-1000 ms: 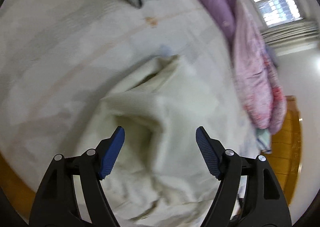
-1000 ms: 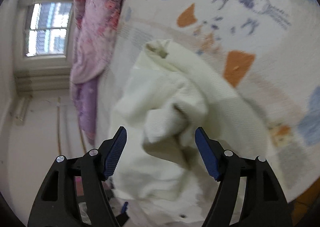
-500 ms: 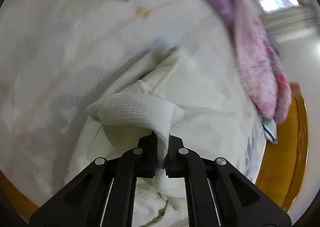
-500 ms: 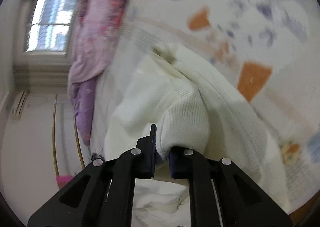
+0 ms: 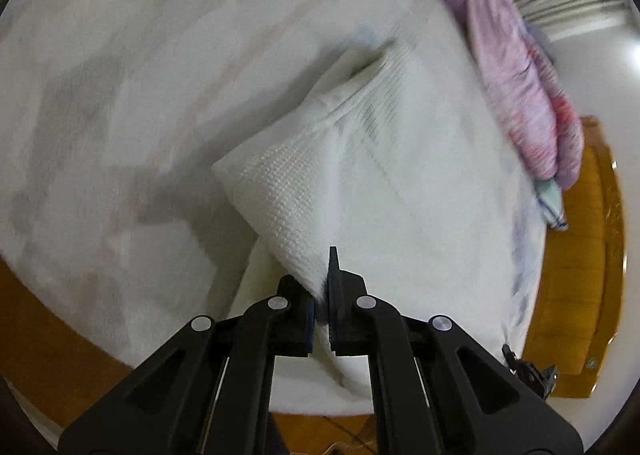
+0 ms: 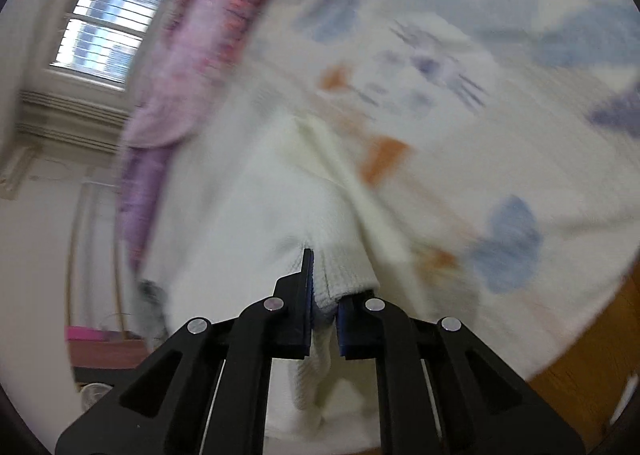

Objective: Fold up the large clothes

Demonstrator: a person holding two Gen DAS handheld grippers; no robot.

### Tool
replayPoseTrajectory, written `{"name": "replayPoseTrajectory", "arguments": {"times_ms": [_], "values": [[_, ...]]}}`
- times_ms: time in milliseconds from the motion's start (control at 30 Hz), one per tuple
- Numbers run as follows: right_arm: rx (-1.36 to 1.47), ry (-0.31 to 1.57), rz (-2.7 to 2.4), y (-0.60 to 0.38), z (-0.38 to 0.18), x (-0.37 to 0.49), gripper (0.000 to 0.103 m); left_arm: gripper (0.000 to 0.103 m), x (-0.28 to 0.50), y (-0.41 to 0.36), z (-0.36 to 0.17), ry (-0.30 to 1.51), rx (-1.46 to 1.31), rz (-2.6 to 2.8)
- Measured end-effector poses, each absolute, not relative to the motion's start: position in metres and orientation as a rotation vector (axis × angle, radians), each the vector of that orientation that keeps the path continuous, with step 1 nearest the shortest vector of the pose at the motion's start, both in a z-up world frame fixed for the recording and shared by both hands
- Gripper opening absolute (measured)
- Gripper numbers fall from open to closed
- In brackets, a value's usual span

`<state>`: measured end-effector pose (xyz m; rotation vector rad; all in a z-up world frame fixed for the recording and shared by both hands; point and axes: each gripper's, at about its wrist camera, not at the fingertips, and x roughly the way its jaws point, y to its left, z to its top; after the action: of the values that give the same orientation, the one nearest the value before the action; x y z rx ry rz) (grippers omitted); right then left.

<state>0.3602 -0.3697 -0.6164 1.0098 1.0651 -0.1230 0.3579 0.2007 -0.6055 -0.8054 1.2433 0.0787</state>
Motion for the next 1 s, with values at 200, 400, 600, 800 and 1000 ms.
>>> {"name": "replayPoseTrajectory", "arguments": {"times_ms": [200,400,600,800,1000], "values": [[0.893,1.174,-0.171,-0.358,-0.636,0.369,0.014,0.052,0.346,0.198,-0.621,1.236,-0.763,0.195],[0.717,1.179,-0.259,-0.334,-0.610,0.371,0.033,0.081,0.339,0.202,-0.613,1.168,-0.702,0.284],[0.683,1.139,-0.311,-0.322,-0.599,0.383,0.046,0.081,0.350,0.198,-0.620,1.164,-0.611,0.252],[0.898,1.141,-0.260,-0.343,-0.612,0.377,0.046,0.081,0.357,0.194,-0.632,1.165,-0.562,0.228],[1.069,1.126,-0.334,-0.372,-0.611,0.345,0.059,0.080,0.363,0.189,-0.643,1.185,-0.572,0.188]]}}
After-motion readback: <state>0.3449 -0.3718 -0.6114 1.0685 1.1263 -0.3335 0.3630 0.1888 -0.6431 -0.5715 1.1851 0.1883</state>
